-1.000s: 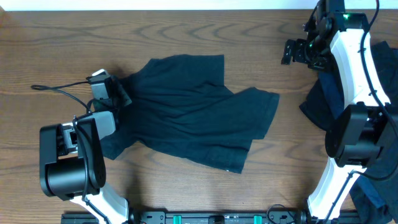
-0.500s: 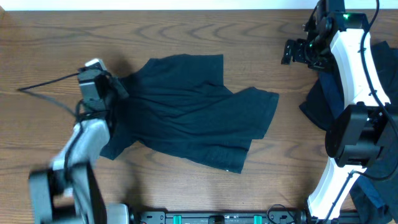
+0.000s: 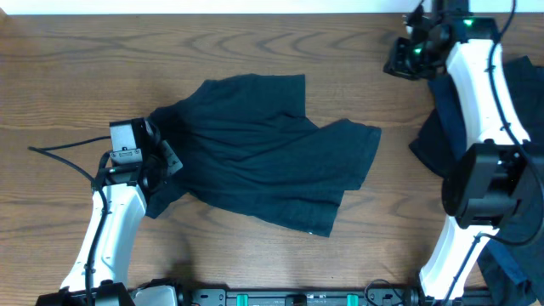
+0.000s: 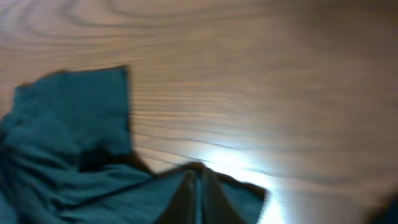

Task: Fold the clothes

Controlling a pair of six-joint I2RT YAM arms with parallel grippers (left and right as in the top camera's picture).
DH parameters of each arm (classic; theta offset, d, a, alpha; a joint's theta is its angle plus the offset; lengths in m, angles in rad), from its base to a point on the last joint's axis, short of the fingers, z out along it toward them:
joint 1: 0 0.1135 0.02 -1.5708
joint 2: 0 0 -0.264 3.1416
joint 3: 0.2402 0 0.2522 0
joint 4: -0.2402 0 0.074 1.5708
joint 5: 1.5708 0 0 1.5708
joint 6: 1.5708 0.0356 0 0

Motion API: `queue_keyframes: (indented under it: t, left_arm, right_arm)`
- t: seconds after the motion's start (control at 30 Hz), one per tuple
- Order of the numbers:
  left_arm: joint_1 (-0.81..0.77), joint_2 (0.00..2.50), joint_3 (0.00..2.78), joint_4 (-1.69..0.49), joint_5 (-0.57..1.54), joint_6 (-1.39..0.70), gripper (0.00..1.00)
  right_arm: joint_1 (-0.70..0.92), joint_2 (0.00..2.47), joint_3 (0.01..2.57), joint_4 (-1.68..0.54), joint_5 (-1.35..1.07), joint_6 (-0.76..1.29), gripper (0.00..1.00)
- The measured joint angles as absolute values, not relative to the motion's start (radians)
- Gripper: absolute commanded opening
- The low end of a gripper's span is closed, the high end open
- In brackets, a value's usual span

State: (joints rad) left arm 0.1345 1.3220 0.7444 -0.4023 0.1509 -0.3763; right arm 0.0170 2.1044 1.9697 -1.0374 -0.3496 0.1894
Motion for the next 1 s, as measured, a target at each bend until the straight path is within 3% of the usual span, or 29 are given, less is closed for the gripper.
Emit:
queue_keyframes:
  t: [0.4,1.0]
  left_arm:
    - [0.117,1.322,0.744,-0.415,0.188,-0.362,0.10]
    - [0.095,1.322,0.744,-0.415,0.200,-0.362,0.11]
  right_arm:
    - [0.376,2.252,1.972,-0.813,-0.334,0.164,0.01]
    - [0.398,2.391,1.972,-0.730,-0.242,0.209,0.01]
